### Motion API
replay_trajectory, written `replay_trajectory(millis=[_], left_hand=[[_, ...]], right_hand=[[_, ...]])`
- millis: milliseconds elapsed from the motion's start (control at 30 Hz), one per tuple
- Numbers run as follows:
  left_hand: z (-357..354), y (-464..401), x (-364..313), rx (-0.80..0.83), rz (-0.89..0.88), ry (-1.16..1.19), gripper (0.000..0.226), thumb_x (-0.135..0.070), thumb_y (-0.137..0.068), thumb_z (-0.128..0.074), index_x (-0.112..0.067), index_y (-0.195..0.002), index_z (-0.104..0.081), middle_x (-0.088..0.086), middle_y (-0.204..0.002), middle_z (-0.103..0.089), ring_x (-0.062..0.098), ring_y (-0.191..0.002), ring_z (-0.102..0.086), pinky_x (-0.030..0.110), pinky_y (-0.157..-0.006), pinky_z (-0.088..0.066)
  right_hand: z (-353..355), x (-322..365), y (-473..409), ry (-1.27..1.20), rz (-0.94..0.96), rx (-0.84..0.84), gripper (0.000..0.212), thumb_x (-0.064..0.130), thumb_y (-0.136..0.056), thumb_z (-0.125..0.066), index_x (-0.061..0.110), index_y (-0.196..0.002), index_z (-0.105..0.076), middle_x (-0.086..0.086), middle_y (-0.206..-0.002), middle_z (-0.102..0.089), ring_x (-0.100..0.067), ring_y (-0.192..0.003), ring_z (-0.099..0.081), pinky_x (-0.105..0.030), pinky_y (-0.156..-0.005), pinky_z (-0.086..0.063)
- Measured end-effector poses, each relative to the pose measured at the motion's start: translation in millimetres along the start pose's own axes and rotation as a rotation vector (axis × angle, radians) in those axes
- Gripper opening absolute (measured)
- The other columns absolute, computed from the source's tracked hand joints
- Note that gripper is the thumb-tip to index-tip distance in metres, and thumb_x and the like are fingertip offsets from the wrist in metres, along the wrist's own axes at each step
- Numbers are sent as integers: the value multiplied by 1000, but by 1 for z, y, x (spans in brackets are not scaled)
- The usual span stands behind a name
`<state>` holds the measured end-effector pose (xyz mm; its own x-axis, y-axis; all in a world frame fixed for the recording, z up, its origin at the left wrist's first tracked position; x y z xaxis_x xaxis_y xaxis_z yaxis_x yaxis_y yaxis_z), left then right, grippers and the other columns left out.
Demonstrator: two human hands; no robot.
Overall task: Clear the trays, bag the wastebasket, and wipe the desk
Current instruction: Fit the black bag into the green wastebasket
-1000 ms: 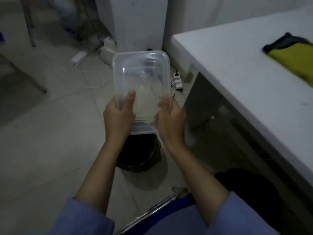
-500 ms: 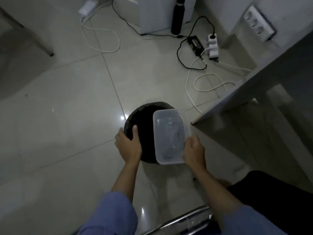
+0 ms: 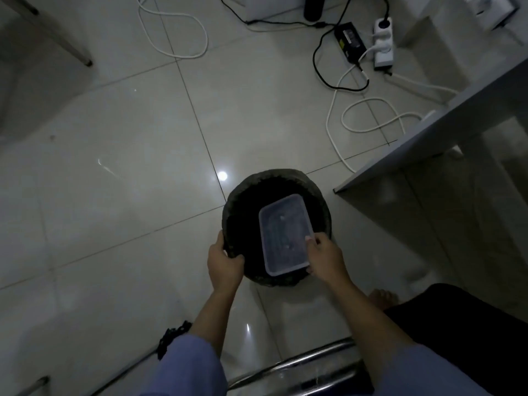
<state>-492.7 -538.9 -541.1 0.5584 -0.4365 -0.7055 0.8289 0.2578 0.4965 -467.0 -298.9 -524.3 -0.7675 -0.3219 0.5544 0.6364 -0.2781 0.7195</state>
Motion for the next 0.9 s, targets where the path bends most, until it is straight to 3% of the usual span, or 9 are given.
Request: replay_trajectory(millis=[133, 300, 400, 467, 567, 667, 733, 800, 900], left_hand=[[-7, 1, 5, 54, -22, -6, 60, -7, -65, -52, -23, -122, -56, 6, -100, -65, 17, -91, -60, 12, -65, -44], [-7, -7, 4, 62, -55, -30, 64, 5, -71, -56, -20, -130, -53, 5, -106, -63, 12, -95, -55, 19, -78, -41], [-7, -6, -8, 58, -95, -31, 64, 10, -72, -54, -20, -129, -53, -8, -93, -60, -7, -74, -50, 9, -65, -38], [-6, -2, -15, 49, -120, -17, 65, 12, -72, -52, -20, -129, -53, -15, -86, -58, -12, -69, -48, 3, -57, -38], [-5, 0, -15, 52, -117, -9, 68, 14, -72, -52, -20, -131, -50, -9, -91, -60, -2, -76, -52, 7, -65, -39], [-6, -1, -12, 67, -123, -16, 68, 7, -70, -53, -19, -132, -50, -8, -94, -59, 6, -90, -53, 17, -75, -40], [-7, -4, -8, 80, -114, -12, 68, 8, -69, -54, -16, -133, -49, -10, -101, -59, 6, -99, -54, 20, -82, -43], [-7, -6, -3, 79, -86, -10, 70, 13, -71, -55, -15, -135, -48, -10, -109, -58, 9, -106, -53, 25, -89, -45], [-7, -5, 3, 59, -40, 8, 66, 11, -74, -59, -15, -134, -48, -3, -111, -62, 14, -98, -58, 26, -81, -48]], right_hand=[[-11, -15, -4, 124, -42, 30, 32, 27, -98, -38, 4, -112, -55, -17, -99, -61, -32, -83, -60, -35, -67, -49], [-12, -16, -10, 158, -46, 0, 31, 18, -98, -39, 0, -118, -56, -20, -114, -62, -33, -99, -60, -29, -74, -47], [4, -10, -10, 200, -42, -117, 34, 9, -97, -40, 1, -128, -51, -17, -129, -54, -32, -113, -53, -29, -90, -43], [28, -3, -9, 258, -12, -304, 34, 6, -94, -42, 4, -126, -53, -18, -129, -50, -34, -110, -53, -32, -88, -43], [57, -6, -9, 273, -29, -487, 35, 7, -89, -49, 6, -124, -50, -18, -128, -42, -36, -112, -47, -39, -89, -44], [54, -38, -23, 159, -195, -385, 40, 11, -88, -56, 3, -126, -49, -20, -129, -48, -38, -112, -51, -39, -92, -45], [50, -48, -24, 137, -263, -356, 29, 11, -89, -57, 0, -115, -58, -21, -120, -59, -37, -108, -56, -37, -89, -46], [53, -49, -23, 133, -280, -398, 14, 10, -87, -59, -3, -86, -63, -21, -99, -65, -33, -91, -60, -34, -78, -47], [64, -48, -19, 140, -296, -494, 38, 9, -82, -67, 6, -52, -44, -16, -65, -53, -24, -63, -51, -29, -61, -39]])
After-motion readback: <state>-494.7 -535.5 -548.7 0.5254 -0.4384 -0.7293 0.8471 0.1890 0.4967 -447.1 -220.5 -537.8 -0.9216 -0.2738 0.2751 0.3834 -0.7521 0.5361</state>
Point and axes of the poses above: each hand's wrist, its own y-axis away from the middle knuckle, its own z-axis out of the back of the hand, x = y × z, the point moved 10 cm from there along -y, towards the middle knuckle
